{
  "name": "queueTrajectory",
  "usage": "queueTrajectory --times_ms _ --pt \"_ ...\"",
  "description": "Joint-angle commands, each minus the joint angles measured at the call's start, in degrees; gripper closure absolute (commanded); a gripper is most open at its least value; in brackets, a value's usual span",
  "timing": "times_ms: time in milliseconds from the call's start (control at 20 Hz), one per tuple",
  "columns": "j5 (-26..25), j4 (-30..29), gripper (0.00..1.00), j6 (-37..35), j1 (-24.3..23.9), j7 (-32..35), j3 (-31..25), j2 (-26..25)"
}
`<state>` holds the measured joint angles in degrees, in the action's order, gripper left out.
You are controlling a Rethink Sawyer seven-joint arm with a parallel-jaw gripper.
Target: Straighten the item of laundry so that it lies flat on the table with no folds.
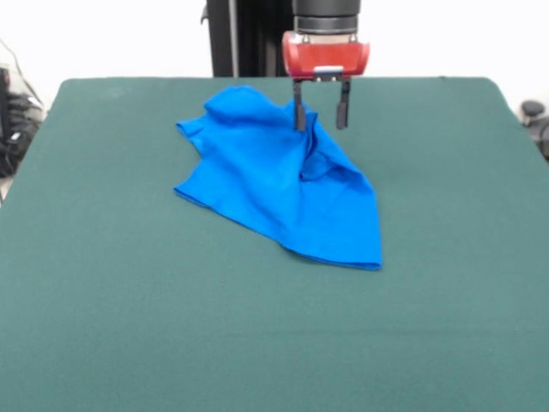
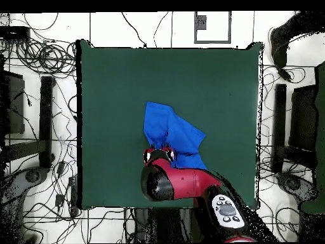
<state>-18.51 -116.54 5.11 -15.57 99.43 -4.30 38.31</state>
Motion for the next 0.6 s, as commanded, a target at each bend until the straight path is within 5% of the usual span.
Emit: queueTrajectory --times_ms 50,600 --pt "1.10 -3.74 0.00 -1.26 1.69 9.84 -0.50 -0.70" --pt "-0.82 -5.84 0.00 0.58 -0.20 8.99 0.27 -0.54"
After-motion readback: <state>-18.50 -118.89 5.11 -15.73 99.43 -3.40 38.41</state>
